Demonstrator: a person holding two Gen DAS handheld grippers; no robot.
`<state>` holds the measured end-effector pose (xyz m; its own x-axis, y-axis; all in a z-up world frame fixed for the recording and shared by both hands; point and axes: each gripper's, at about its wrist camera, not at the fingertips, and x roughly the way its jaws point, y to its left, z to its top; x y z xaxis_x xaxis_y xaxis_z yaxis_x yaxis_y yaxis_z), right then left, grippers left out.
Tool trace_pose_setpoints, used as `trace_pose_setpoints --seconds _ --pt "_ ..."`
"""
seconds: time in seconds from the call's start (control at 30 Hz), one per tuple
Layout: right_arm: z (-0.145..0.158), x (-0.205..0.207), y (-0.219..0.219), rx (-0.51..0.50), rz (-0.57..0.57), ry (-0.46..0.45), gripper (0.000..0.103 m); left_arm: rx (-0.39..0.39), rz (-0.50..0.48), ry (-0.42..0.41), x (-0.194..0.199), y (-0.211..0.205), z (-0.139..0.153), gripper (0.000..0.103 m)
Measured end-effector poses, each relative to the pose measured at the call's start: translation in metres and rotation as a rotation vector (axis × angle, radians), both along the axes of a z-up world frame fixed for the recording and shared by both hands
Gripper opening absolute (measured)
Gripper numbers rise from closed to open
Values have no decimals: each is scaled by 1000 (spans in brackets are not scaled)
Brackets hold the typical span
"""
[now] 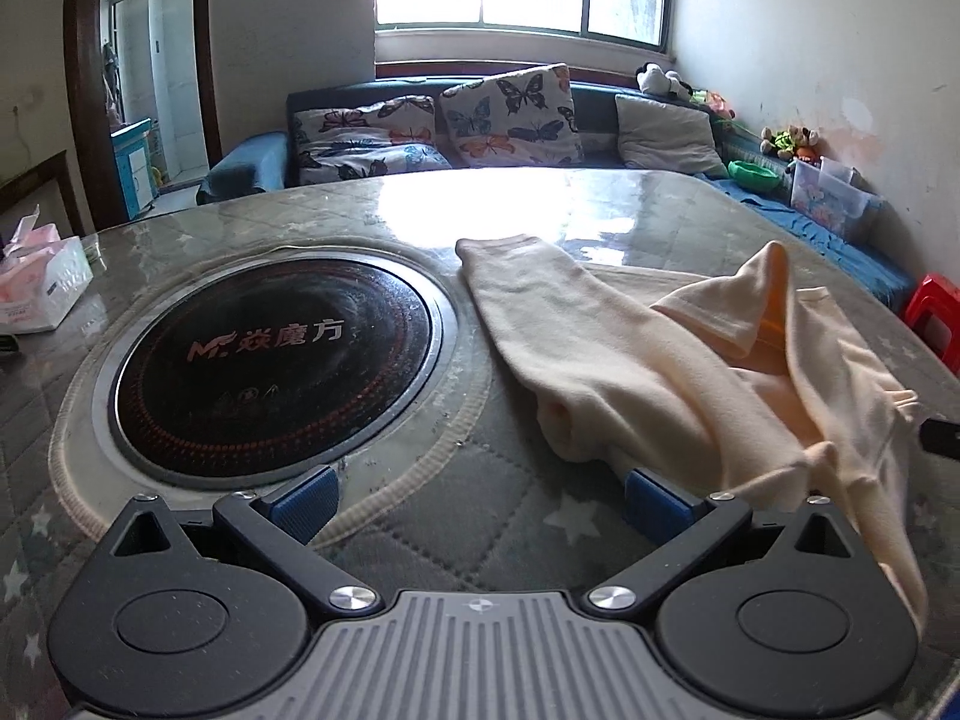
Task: Fold clothes
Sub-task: 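Move both tools toward the crumpled cream sweatshirt on the table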
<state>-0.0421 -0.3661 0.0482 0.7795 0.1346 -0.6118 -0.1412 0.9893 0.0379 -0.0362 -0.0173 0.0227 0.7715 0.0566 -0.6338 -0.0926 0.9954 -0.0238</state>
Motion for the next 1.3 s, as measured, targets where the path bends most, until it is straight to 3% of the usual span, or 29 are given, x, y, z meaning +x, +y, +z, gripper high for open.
trace_pose_setpoints --seconds 0.47,1.3 --pt "1 -33 9 16 62 34 103 -33 -10 5 -39 -20 19 103" --pt "5 -61 12 41 110 22 99 20 -28 11 -63 -44 31 103"
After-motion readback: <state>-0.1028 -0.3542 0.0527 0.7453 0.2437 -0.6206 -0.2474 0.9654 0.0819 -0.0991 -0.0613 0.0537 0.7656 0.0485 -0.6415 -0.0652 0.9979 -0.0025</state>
